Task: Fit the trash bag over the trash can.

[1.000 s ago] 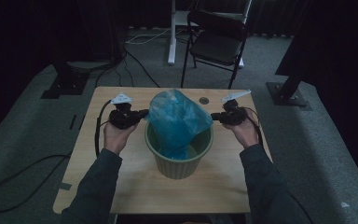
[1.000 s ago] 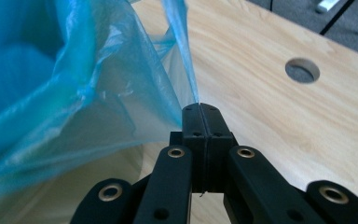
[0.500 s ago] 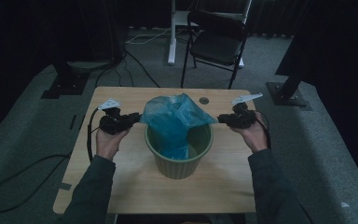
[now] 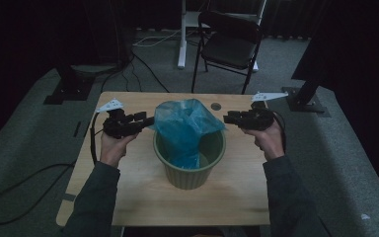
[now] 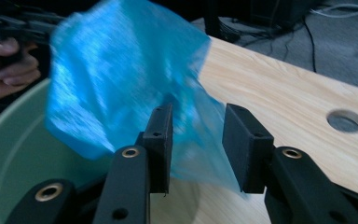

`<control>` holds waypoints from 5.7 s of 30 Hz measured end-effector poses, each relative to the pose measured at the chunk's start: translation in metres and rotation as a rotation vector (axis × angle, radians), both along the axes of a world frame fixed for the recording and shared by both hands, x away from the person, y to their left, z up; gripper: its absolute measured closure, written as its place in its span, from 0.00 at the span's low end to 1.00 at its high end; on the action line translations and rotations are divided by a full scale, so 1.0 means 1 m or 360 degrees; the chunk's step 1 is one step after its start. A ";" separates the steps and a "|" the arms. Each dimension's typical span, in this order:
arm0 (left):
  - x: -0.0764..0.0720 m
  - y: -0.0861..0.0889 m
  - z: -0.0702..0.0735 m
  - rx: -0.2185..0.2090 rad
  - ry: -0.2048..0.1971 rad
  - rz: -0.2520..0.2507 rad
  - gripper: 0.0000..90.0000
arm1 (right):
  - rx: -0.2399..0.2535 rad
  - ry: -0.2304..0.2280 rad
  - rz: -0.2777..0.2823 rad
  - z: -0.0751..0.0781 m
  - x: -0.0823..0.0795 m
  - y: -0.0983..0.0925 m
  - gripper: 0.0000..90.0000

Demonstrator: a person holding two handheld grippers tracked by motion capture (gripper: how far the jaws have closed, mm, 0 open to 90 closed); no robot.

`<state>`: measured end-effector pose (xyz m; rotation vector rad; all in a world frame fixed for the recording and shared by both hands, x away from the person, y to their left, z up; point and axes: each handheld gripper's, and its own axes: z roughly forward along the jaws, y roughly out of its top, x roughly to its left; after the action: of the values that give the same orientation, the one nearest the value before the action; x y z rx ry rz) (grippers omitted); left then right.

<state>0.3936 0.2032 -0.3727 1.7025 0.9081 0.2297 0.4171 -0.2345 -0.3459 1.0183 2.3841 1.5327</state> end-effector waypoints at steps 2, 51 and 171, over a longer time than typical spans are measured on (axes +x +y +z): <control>0.002 -0.003 0.001 0.0010 -0.0001 -0.0006 0.53 | 0.0042 0.0009 0.0047 0.003 0.000 0.006 0.67; -0.062 -0.003 -0.029 0.0142 0.0089 -0.0117 0.99 | -0.0092 0.0134 0.0238 -0.029 -0.055 -0.014 1.00; -0.048 -0.019 -0.036 0.0069 0.0052 -0.0070 0.98 | -0.0118 0.0058 0.0344 -0.040 -0.056 -0.005 1.00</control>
<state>0.3454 0.1839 -0.4089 1.7693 0.8945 0.1937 0.3609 -0.2398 -0.3862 0.8027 2.6287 1.4883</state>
